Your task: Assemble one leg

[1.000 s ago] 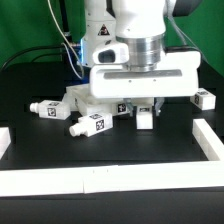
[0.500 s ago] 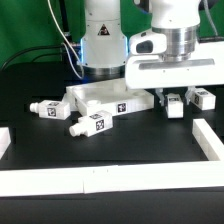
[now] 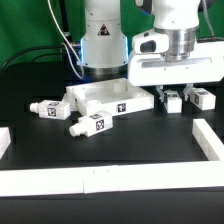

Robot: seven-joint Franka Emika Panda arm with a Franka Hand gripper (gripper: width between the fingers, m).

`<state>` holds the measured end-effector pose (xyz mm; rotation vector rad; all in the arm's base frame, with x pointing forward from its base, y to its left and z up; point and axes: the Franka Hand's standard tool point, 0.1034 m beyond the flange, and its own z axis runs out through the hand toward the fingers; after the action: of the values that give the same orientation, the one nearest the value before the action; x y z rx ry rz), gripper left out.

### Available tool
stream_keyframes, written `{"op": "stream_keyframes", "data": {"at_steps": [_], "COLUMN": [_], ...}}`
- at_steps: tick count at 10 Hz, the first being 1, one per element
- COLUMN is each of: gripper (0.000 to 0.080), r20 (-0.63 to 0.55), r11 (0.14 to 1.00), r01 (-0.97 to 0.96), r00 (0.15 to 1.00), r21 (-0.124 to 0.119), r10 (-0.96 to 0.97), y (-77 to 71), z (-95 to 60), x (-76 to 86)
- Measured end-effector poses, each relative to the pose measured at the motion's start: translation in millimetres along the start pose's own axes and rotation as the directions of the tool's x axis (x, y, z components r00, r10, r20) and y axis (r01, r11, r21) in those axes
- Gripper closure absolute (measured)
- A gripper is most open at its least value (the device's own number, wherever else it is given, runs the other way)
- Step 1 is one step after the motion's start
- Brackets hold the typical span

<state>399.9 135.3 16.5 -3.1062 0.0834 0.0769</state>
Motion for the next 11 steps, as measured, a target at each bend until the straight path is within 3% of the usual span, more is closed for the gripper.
{"op": "stream_keyframes", "data": {"at_steps": [3, 4, 5, 6, 7, 9, 10, 11], "gripper": [0.0515, 0.0334, 0.0334, 0.0194, 0.0163, 0.0152, 0.0152, 0.0151], "r20": [-0.002, -0.002, 0.009, 0.048, 0.049, 0.052, 0.035, 0.041], "r11": [1.0, 1.0, 1.0, 0.999, 1.0, 0.998, 0.998, 0.998], "r01": [0.0, 0.0, 0.013, 0.034, 0.031, 0.059, 0.061, 0.064], "r00": [1.0, 1.0, 1.0, 0.998, 0.998, 0.997, 0.997, 0.997], "r21": [0.001, 0.001, -0.001, 0.0, 0.008, 0.02, 0.023, 0.022], "r10": [0.0, 0.0, -0.013, -0.034, -0.031, -0.06, -0.061, -0.065], "y": [-0.5, -0.5, 1.4, 11.6, 22.9, 53.5, 53.0, 51.6], "z": [0.0, 0.0, -1.4, -18.3, -38.0, -61.6, -66.6, -63.6], "x": [1.6, 1.5, 1.5, 10.8, 27.3, 66.1, 72.7, 68.9]}}
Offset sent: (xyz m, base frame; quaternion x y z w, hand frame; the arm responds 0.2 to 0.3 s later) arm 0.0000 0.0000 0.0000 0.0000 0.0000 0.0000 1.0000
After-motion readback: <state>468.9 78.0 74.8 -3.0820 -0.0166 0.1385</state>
